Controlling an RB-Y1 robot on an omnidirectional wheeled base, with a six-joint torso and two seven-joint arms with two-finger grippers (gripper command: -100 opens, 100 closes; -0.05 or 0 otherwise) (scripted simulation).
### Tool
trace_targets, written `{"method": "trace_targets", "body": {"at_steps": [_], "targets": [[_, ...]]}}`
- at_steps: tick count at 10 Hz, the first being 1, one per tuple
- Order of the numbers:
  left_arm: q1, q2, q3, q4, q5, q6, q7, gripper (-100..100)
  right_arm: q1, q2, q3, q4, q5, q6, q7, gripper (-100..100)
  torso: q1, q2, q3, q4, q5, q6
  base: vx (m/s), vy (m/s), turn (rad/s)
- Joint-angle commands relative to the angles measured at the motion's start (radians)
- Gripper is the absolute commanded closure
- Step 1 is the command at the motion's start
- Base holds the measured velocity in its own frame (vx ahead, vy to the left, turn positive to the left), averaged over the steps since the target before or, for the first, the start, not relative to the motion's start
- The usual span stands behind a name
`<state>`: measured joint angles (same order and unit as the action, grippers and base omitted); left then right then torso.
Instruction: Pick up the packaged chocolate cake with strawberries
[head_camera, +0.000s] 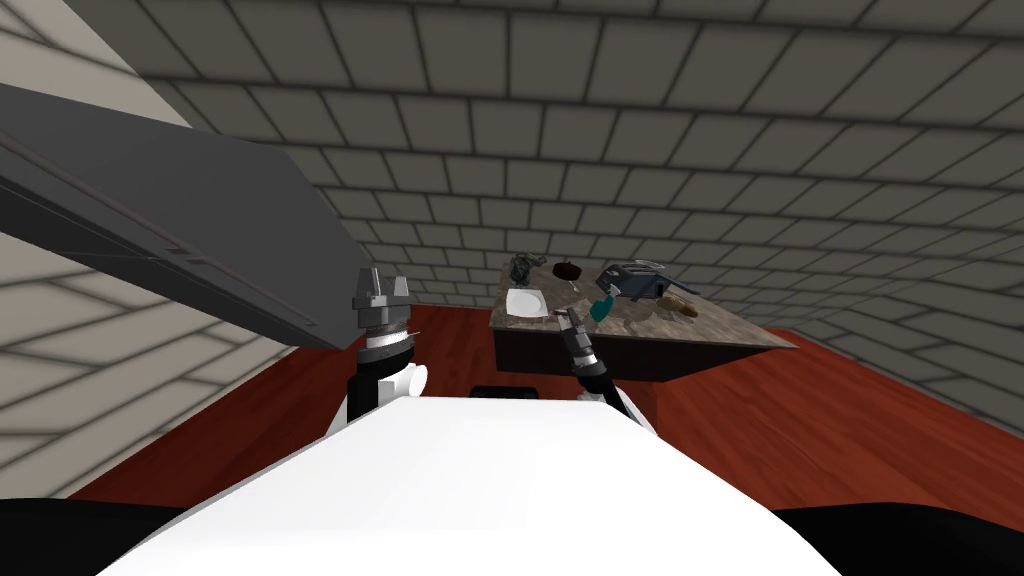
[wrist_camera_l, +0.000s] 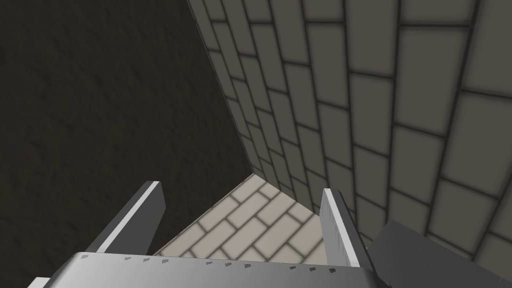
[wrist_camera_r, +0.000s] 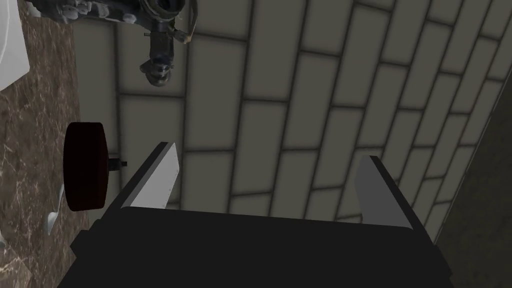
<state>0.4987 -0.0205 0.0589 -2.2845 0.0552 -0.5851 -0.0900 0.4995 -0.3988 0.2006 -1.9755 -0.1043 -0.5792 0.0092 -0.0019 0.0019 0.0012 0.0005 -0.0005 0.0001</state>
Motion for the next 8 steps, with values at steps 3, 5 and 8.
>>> {"method": "trace_targets", "body": {"at_steps": [3, 5, 8], "targets": [[0.000, 0.000, 0.000, 0.000, 0.000, 0.000, 0.000, 0, -0.004, -0.101, 0.041, 0.092, 0.020, -0.045, 0.057, -100, 0.000, 0.000, 0.000, 0.000, 0.000, 0.000, -0.034, -0.022, 0.047], [0.000, 0.000, 0.000, 0.000, 0.000, 0.000, 0.000, 0, -0.006, -0.156, 0.063, 0.137, 0.034, -0.067, 0.085, -100, 0.001, 0.000, 0.000, 0.000, 0.000, 0.000, -0.039, -0.009, 0.045], [0.000, 0.000, 0.000, 0.000, 0.000, 0.000, 0.000, 0, -0.010, -0.234, 0.085, 0.196, 0.049, -0.088, 0.113, -100, 0.002, 0.000, 0.000, 0.000, 0.000, 0.000, -0.035, 0.004, 0.054]]}}
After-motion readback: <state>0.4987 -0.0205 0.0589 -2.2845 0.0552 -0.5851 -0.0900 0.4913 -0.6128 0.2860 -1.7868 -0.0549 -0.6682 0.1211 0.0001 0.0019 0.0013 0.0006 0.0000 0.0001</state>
